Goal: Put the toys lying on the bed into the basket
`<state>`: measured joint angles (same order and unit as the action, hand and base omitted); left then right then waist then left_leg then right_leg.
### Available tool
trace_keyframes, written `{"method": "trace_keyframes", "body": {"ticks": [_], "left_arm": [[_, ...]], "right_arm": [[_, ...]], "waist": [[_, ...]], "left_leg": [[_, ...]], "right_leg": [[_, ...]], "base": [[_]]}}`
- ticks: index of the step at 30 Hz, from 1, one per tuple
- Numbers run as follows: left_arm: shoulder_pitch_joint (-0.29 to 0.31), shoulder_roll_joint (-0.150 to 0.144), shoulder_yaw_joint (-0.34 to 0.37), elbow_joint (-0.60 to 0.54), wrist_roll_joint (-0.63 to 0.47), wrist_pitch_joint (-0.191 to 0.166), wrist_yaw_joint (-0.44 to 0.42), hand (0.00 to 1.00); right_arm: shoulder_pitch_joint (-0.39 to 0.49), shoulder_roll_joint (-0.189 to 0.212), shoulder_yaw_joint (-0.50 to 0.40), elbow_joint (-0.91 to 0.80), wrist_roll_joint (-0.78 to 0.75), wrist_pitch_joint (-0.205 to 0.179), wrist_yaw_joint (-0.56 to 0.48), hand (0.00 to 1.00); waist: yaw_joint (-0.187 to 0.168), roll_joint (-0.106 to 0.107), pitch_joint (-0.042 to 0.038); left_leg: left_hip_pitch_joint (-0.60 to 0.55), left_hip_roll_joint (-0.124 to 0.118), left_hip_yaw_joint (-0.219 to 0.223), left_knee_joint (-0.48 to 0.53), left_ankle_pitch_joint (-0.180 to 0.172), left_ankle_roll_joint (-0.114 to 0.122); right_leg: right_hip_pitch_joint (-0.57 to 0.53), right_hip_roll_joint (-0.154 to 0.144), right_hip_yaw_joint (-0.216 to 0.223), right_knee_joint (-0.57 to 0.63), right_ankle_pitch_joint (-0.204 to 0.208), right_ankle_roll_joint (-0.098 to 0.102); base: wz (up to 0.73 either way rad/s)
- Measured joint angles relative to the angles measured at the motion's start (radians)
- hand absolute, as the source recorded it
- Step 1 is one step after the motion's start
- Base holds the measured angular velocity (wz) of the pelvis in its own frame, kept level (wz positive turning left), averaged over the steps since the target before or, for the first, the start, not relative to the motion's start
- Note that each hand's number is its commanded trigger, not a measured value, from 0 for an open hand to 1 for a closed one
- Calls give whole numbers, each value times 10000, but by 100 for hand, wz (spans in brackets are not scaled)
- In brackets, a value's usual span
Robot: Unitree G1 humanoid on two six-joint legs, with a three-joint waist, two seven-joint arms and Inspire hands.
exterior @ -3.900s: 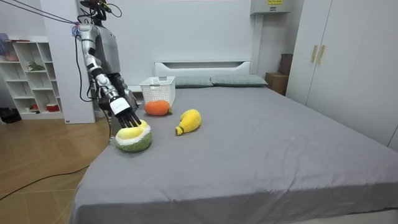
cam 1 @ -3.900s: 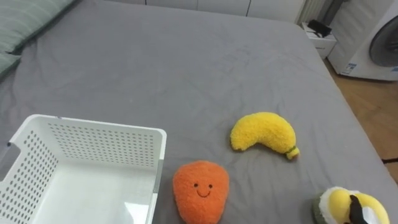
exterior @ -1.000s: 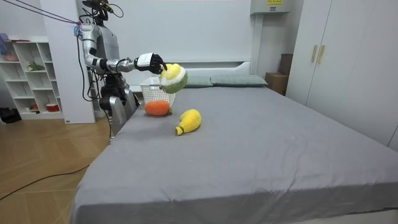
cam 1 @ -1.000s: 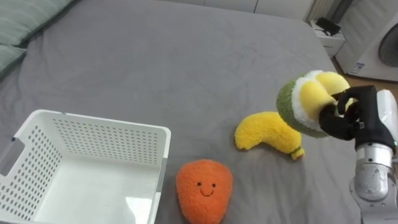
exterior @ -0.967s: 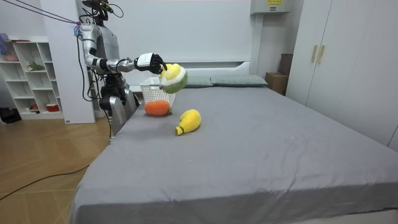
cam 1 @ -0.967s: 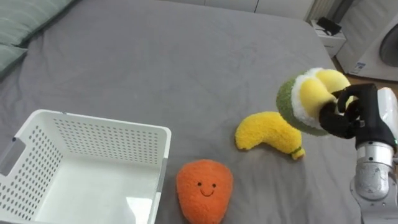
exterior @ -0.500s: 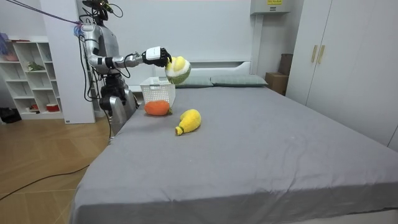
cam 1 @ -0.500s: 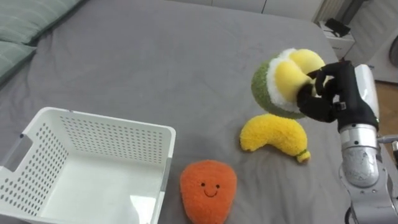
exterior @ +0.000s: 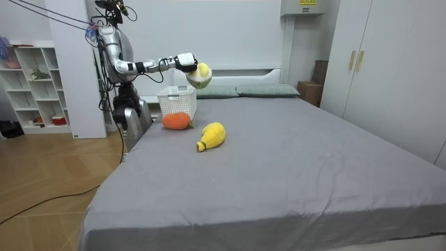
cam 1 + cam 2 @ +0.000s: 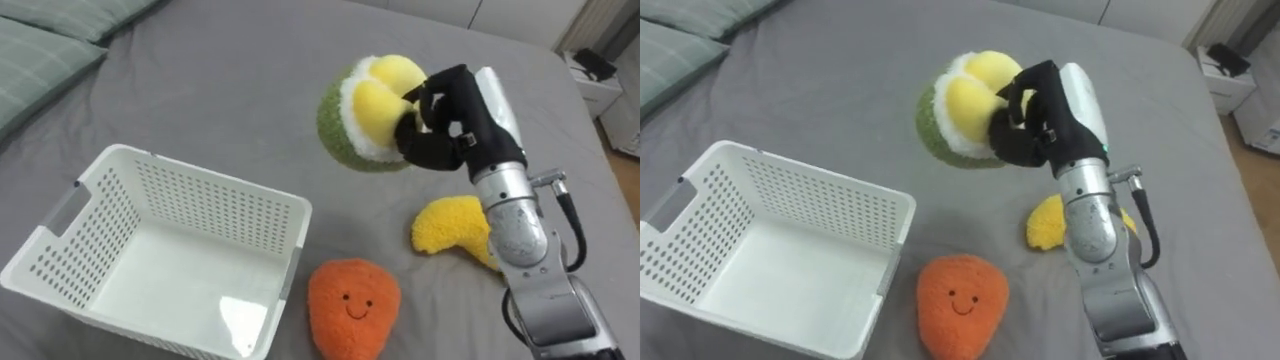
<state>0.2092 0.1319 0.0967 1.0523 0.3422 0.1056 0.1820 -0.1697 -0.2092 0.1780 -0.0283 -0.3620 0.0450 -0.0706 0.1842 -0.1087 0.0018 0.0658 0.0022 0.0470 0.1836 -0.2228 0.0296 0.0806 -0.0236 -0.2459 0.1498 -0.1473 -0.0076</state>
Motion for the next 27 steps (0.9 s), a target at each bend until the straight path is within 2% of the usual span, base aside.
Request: {"method": "trace_keyframes", "body": {"ticks": [6,11,16,19,21,27], "left_arm": [[-219,-15,-4,-4,33,0,24,0],[-267,-94,-45,-5,17,0,6,0],[-315,-102,-482,-9,31,11,4,0],[-394,-67,-670,-18,29,38,19,0],[-455,-44,-713,-16,24,59,18,0],[-766,-22,-930,73,19,64,33,0]], "right_arm": [[-54,531,664,-179,-237,140,588,100],[-97,659,888,-178,-391,207,1138,100],[-285,689,1279,-178,-359,221,1495,100],[-320,727,1617,-177,-376,231,1672,100],[-426,795,1935,-167,-359,392,1813,100],[-552,929,2662,-160,-370,426,1808,100]], "waist": [[288,54,38],[534,65,46],[677,108,73],[677,113,78],[704,119,82],[743,112,89]], "left_leg": [[-68,20,10,-56,5,10],[-95,5,7,-52,10,16],[-162,5,-39,-27,11,17],[-203,3,-80,-15,12,17],[-216,-7,-84,-13,12,18],[-223,-47,-134,-22,20,25]], "right_leg": [[-84,-21,-16,10,0,3],[-103,-27,-46,9,1,5],[-131,-33,-104,5,1,5],[-143,-40,-171,5,1,5],[-152,-44,-209,4,2,5],[-147,-48,-291,3,2,5]], "base": [[-1],[0],[1],[4],[0],[0]]}}
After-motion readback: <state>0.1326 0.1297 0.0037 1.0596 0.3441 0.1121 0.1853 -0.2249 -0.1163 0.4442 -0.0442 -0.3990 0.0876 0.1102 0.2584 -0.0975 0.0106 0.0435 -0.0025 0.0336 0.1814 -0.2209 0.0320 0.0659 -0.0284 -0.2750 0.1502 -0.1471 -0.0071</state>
